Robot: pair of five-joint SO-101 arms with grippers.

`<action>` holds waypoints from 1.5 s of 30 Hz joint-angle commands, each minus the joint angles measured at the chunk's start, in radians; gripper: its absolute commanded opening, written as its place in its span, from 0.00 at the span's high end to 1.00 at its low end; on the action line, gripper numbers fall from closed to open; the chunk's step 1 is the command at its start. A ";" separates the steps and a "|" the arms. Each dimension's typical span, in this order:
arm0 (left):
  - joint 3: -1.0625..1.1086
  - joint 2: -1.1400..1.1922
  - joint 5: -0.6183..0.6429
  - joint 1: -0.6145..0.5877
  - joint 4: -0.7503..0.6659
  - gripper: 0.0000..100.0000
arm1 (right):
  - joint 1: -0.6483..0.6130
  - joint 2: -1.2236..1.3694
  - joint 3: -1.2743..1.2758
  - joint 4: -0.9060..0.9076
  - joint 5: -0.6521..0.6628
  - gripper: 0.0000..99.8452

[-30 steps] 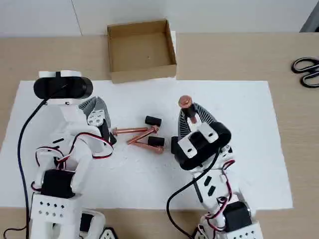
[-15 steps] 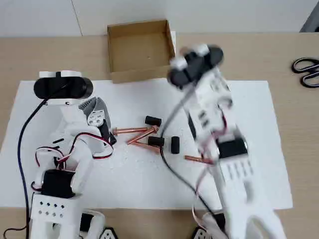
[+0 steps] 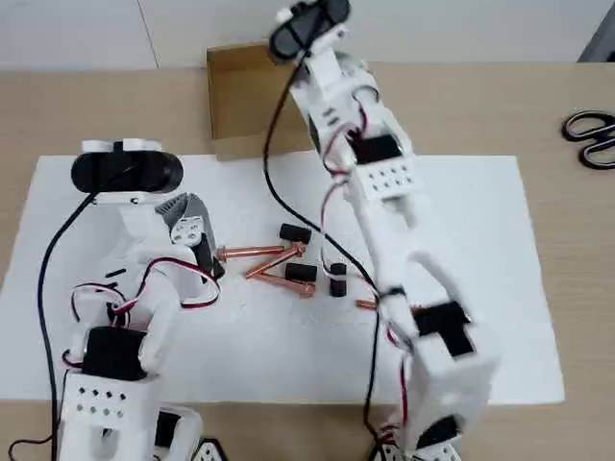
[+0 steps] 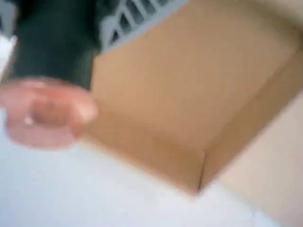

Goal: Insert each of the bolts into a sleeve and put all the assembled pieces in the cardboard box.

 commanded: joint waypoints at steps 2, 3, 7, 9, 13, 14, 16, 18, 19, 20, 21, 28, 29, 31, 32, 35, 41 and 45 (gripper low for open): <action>-0.007 -0.006 -0.003 0.006 -0.003 0.99 | -0.015 0.182 -0.307 0.044 0.026 0.99; -0.007 -0.006 -0.003 0.006 -0.003 0.99 | -0.018 0.228 -0.350 0.059 0.028 0.99; -0.005 -0.006 -0.003 0.006 -0.003 0.99 | -0.030 0.410 -0.535 0.064 0.028 0.99; -0.005 -0.006 -0.003 0.006 -0.003 0.99 | -0.030 0.513 -0.637 0.064 0.028 0.99; -0.005 -0.006 -0.002 0.006 -0.003 0.99 | -0.031 0.707 -0.859 0.065 0.028 0.99; -0.005 -0.006 -0.002 0.006 -0.003 0.99 | -0.031 0.748 -0.913 0.067 0.028 0.99; -0.005 -0.006 -0.002 0.006 -0.003 0.99 | -0.031 0.822 -1.007 0.071 0.031 0.99; -0.005 -0.006 -0.002 0.006 -0.003 0.99 | -0.038 0.886 -1.069 0.065 0.051 0.99; -0.005 -0.006 -0.002 0.006 -0.003 0.99 | -0.041 0.915 -1.086 0.065 0.077 0.99; -0.005 -0.006 -0.002 0.006 -0.003 0.99 | -0.047 0.938 -1.096 0.065 0.106 0.99; -0.005 -0.006 -0.002 0.006 -0.003 0.99 | -0.051 0.955 -1.103 0.065 0.127 0.99; -0.005 -0.006 -0.002 0.006 -0.002 0.99 | -0.073 0.980 -1.151 0.070 0.143 0.94; -0.005 -0.006 -0.002 0.006 -0.002 0.99 | -0.073 0.980 -1.149 0.074 0.143 0.90; -0.005 -0.006 -0.002 0.006 -0.002 0.99 | -0.070 0.983 -1.149 0.082 0.144 0.83; -0.005 -0.006 -0.002 0.006 -0.002 0.99 | -0.070 0.980 -1.149 0.107 0.144 0.80; -0.005 -0.006 -0.002 0.006 -0.002 0.99 | -0.070 0.980 -1.155 0.185 0.144 0.77; -0.005 -0.006 -0.002 0.006 -0.003 0.99 | -0.061 0.978 -1.160 0.193 0.144 0.77; -0.010 -0.006 -0.002 0.006 -0.003 0.99 | -0.039 0.946 -1.301 0.268 0.144 0.77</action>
